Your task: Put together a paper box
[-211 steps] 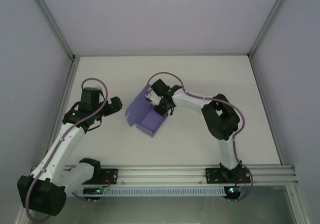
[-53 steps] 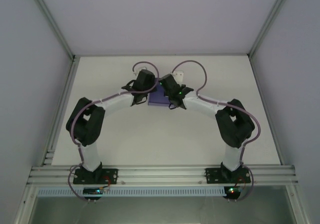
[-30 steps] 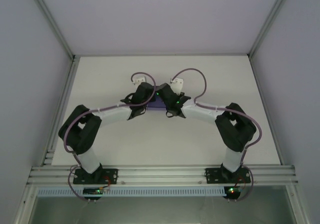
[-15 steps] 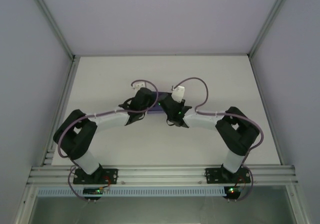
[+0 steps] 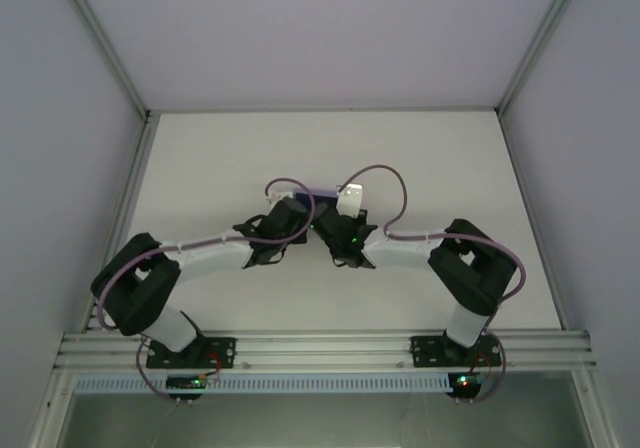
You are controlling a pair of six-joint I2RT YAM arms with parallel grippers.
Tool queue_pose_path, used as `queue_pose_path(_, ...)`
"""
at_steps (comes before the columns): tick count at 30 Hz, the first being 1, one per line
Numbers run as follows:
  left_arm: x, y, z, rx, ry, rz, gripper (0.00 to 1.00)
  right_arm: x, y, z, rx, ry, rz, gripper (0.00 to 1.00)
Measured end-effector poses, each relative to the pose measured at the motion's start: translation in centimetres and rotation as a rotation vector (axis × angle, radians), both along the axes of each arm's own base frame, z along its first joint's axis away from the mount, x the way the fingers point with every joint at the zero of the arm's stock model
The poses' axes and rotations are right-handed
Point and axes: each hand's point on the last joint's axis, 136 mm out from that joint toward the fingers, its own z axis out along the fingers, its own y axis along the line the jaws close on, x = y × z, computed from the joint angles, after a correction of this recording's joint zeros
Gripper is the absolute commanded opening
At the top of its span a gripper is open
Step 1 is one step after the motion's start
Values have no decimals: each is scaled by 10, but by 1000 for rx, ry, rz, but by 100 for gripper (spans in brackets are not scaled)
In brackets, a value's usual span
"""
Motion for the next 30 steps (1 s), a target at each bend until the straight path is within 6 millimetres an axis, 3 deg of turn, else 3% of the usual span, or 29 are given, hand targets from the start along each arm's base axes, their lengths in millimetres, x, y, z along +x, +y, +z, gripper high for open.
queue_pose_path(3, -10, 1, 15, -23, 4, -18, 45, 0, 0, 0, -10, -1, 7, 0)
queue_pose_path(6, -20, 7, 43, -63, -16, -25, 63, 0, 0, -1, -26, -2, 17, 0)
queue_pose_path(7, -24, 11, 53, -74, -25, -27, 70, 0, 0, 0, -30, -2, 20, 0)
queue_pose_path(9, -31, 21, 73, -93, -42, -20, 100, 0, 1, 0, -47, -2, 30, 0)
queue_pose_path(13, -30, 43, 110, -160, -66, 19, 100, 0, 1, -1, -88, -10, 63, 0)
queue_pose_path(15, -14, 62, 122, -200, -69, 67, 100, -1, 2, -2, -107, -16, 91, 0)
queue_pose_path(19, 29, 87, 126, -220, -24, 139, 100, -1, 4, -3, -132, -23, 137, 0)
queue_pose_path(25, 94, 57, 114, -255, 70, 49, 100, 2, 7, -2, -144, -25, 171, 0)
queue_pose_path(30, 127, 34, 69, -280, 187, -29, 87, 3, 8, -2, -146, -26, 187, 0)
